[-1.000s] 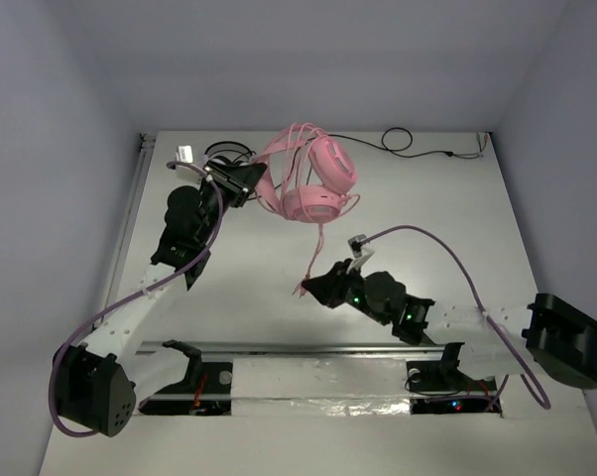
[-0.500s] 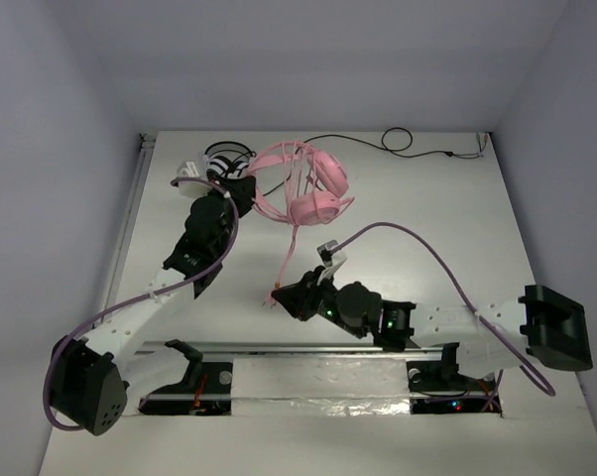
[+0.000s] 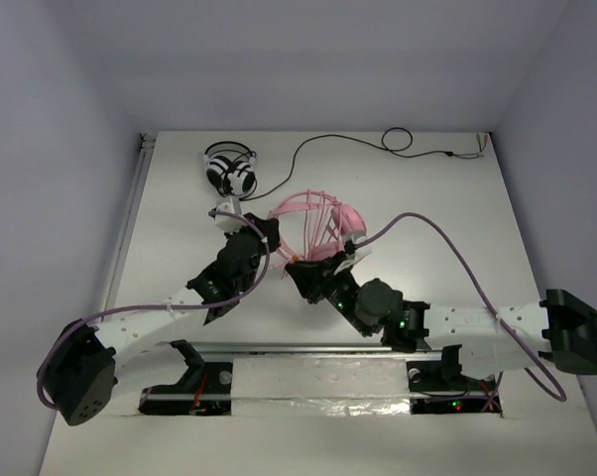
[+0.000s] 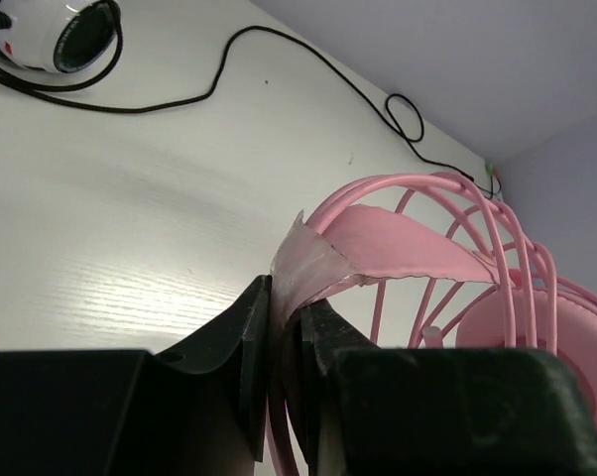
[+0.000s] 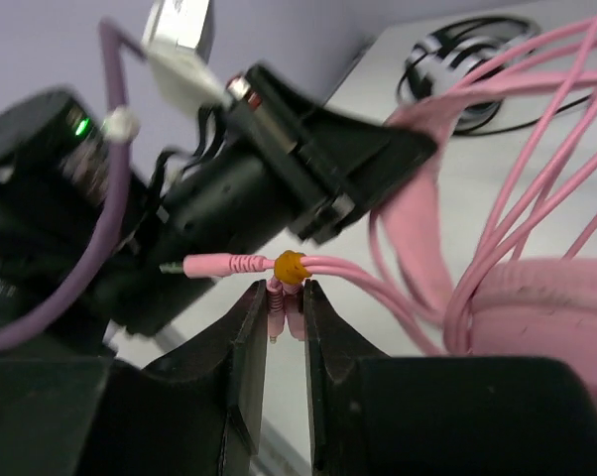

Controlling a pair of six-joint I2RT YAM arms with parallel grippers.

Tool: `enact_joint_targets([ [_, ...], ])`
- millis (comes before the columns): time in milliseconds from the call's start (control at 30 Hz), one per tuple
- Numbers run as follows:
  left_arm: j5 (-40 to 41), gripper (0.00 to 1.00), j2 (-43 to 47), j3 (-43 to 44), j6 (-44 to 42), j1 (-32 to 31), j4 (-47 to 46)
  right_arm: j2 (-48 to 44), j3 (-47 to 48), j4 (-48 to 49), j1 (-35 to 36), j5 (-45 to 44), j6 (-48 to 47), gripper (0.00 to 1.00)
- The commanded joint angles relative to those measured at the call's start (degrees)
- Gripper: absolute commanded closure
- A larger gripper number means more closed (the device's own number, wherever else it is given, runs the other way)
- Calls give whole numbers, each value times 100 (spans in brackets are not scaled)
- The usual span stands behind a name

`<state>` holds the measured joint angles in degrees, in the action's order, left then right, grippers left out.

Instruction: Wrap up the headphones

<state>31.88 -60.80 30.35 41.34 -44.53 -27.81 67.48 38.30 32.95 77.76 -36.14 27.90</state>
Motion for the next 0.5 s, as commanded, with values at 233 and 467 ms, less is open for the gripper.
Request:
enact_joint_targets([
  [233,503,100,736,-222,216,-539,-541,686,432,2119,73,-2563,-1172,93],
  [467,652,100,622,-108,199,-898,-471,1363,775,2145,21,-3144,-1261,94],
])
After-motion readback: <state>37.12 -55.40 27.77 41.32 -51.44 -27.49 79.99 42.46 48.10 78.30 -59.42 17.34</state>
